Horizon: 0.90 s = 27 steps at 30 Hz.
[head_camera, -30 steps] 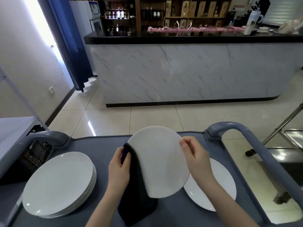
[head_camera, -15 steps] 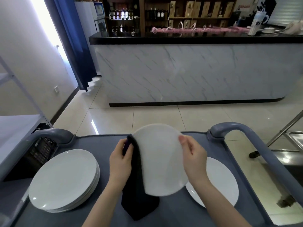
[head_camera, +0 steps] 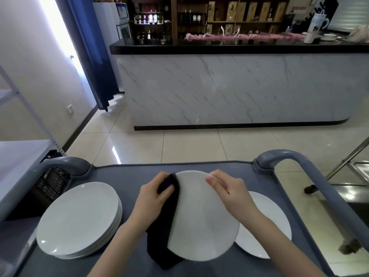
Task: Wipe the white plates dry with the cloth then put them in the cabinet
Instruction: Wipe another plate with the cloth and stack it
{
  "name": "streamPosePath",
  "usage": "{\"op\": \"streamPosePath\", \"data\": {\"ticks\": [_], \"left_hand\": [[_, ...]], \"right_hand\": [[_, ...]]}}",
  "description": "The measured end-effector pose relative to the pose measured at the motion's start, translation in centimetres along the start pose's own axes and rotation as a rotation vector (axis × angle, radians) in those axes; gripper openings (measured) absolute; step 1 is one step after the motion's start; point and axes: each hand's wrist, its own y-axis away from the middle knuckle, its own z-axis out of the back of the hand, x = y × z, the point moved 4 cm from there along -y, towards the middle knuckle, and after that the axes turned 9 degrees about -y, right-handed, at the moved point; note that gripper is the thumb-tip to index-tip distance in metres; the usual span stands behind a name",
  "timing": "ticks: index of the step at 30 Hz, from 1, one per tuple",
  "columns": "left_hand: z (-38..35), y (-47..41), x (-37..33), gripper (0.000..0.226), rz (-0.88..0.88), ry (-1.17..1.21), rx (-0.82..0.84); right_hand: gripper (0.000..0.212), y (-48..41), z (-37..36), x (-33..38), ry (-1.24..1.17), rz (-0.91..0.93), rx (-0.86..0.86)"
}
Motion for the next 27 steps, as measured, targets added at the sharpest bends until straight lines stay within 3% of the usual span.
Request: {"op": "streamPosePath", "data": {"ticks": [3, 7, 9, 14, 18, 20, 23, 27], "left_hand": [[-0.7, 0.1, 0.1, 0.028, 0.020, 0.034, -0.008], [-1.2, 1.2, 1.5, 0.026, 0.208, 0.210, -0.202], [-1.6, 2.1, 2.0, 0.027, 0.266, 0.257, -0.259], [0.3, 2.0, 1.5, 0.038, 0.169, 0.190, -0.287], [0.8, 1.2, -0.8, 0.030, -0.061, -0.051, -0.115], [0.3, 0.9, -1.7, 0.021, -0.145, -0.137, -0.029], [0.0, 0.7, -1.6, 0.031, -0.114, -0.102, -0.021], [0.5, 1.0, -0.1, 0.029, 0.074, -0.007, -0.203]], "right_hand": [[0.024, -0.2, 0.0, 0.4, 0.039, 0.026, -0.003], [0.023, 1.0, 0.2, -0.5, -0.193, -0.054, -0.368], [0.024, 1.5, -0.1, -0.9, -0.246, -0.109, -0.469], [0.012, 0.4, 1.2, -0.1, -0.022, -0.051, -0.245], [0.031, -1.9, 0.3, 1.8, 0.342, 0.042, 0.154], [0.030, -2.4, -1.0, 2.1, 0.370, 0.069, 0.271], [0.037, -2.2, -1.8, 1.8, 0.151, 0.063, 0.247], [0.041, -1.0, -1.2, 0.4, -0.072, 0.009, -0.046]]}}
